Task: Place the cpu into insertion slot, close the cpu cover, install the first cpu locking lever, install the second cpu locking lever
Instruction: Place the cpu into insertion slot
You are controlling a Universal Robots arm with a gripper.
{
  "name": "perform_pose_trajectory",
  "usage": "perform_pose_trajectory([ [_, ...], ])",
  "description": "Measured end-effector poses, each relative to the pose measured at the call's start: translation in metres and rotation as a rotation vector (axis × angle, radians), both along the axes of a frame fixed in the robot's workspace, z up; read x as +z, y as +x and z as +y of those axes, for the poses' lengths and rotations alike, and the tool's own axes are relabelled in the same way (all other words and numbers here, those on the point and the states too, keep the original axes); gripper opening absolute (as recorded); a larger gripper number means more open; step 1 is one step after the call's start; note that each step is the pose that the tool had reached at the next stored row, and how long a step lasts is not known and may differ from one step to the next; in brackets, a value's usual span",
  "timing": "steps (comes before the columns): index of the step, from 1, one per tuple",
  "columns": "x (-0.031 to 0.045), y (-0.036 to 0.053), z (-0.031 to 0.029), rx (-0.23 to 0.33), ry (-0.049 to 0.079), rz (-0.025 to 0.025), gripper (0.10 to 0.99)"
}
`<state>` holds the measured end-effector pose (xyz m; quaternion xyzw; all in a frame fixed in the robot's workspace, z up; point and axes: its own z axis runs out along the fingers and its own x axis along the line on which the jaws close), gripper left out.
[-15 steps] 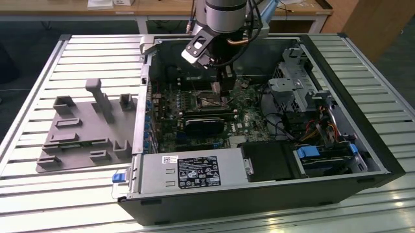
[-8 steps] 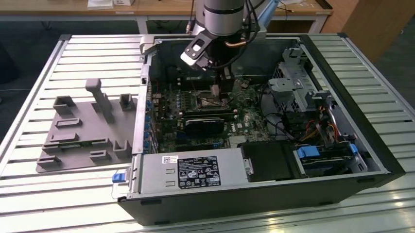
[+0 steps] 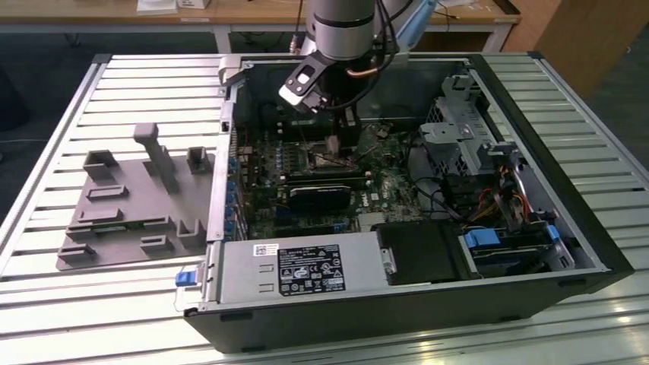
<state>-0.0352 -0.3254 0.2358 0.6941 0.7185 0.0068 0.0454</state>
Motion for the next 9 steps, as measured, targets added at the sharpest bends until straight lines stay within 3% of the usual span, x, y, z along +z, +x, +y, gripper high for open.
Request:
perform_pose_trajectory([
  [3, -0.0053, -0.0013, 0.0018, 0.000, -0.004, -0.0017, 0.537],
  [9, -0.0140, -0.0065, 0.0048, 0.000, -0.005, -0.0191, 0.537],
])
